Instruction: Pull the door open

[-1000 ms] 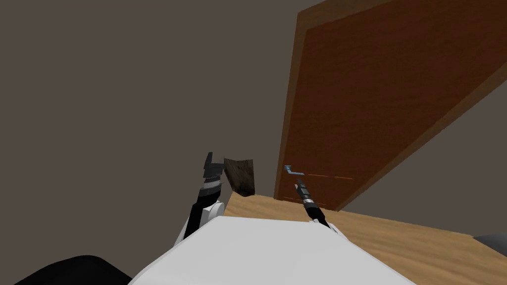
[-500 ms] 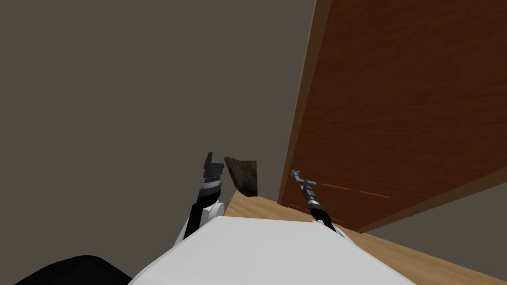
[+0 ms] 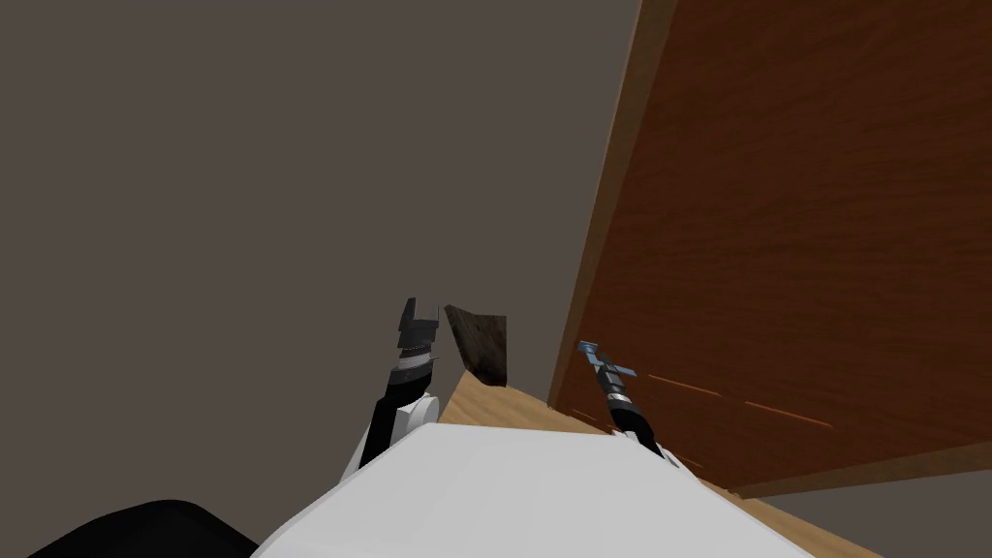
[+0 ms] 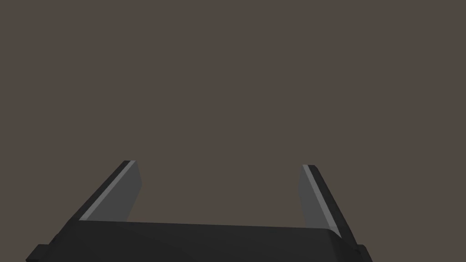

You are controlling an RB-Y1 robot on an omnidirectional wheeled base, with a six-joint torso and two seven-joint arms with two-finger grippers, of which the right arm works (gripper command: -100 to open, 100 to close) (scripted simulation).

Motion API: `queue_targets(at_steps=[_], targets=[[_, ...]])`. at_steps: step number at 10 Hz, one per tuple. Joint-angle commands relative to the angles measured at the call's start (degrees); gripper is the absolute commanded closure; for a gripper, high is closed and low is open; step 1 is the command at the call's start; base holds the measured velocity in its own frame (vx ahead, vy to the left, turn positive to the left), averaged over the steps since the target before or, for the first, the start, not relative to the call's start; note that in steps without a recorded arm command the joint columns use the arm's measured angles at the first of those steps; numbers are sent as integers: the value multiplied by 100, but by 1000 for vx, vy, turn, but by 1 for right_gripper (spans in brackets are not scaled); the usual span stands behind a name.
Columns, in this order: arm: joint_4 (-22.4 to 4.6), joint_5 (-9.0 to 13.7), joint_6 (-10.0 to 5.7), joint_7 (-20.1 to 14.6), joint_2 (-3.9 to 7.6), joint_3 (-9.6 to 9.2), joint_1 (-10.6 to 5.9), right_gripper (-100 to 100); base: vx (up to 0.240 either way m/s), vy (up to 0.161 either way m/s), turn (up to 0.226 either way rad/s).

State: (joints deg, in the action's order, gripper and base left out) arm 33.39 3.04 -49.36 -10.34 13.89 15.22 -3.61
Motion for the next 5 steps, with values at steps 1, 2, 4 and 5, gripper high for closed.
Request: queue_targets(at_steps=[1,2,4,5], targets=[[0,0,0,0,0,0,0,-100,6,-5,-10],[0,0,0,0,0,0,0,100,1,-1,10],[0,0,0,0,0,0,0,100,0,0,0],[0,0,0,0,0,0,0,100,0,0,0]])
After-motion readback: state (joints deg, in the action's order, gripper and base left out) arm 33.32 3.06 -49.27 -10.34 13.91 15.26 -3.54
